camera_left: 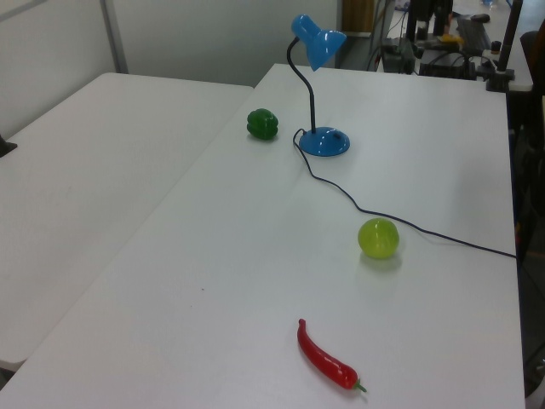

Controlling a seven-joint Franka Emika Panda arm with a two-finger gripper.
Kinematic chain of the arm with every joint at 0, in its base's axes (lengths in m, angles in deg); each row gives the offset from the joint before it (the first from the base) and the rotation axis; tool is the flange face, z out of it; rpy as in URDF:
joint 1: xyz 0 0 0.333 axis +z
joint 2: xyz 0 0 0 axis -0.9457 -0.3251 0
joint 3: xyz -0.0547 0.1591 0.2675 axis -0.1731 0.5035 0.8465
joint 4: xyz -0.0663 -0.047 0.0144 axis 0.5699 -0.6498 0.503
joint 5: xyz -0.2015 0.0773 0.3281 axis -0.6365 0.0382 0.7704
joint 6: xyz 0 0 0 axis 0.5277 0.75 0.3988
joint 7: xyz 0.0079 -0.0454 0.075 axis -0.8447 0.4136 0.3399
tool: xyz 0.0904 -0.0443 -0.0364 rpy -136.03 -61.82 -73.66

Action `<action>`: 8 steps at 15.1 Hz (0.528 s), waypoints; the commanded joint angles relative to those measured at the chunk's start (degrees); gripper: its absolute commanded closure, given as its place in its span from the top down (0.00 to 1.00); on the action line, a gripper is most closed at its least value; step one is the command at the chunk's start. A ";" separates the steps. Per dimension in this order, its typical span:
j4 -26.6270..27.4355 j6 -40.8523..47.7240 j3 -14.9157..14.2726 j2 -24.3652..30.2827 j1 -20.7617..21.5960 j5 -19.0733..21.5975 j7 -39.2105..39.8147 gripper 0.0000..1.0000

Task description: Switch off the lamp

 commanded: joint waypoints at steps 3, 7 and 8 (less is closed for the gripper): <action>-4.61 1.88 8.70 -1.45 0.76 0.18 -11.40 1.00; -3.91 -0.22 16.01 -2.77 0.76 -4.38 -10.61 1.00; -3.04 -1.62 16.81 -2.95 1.28 -5.01 -10.08 1.00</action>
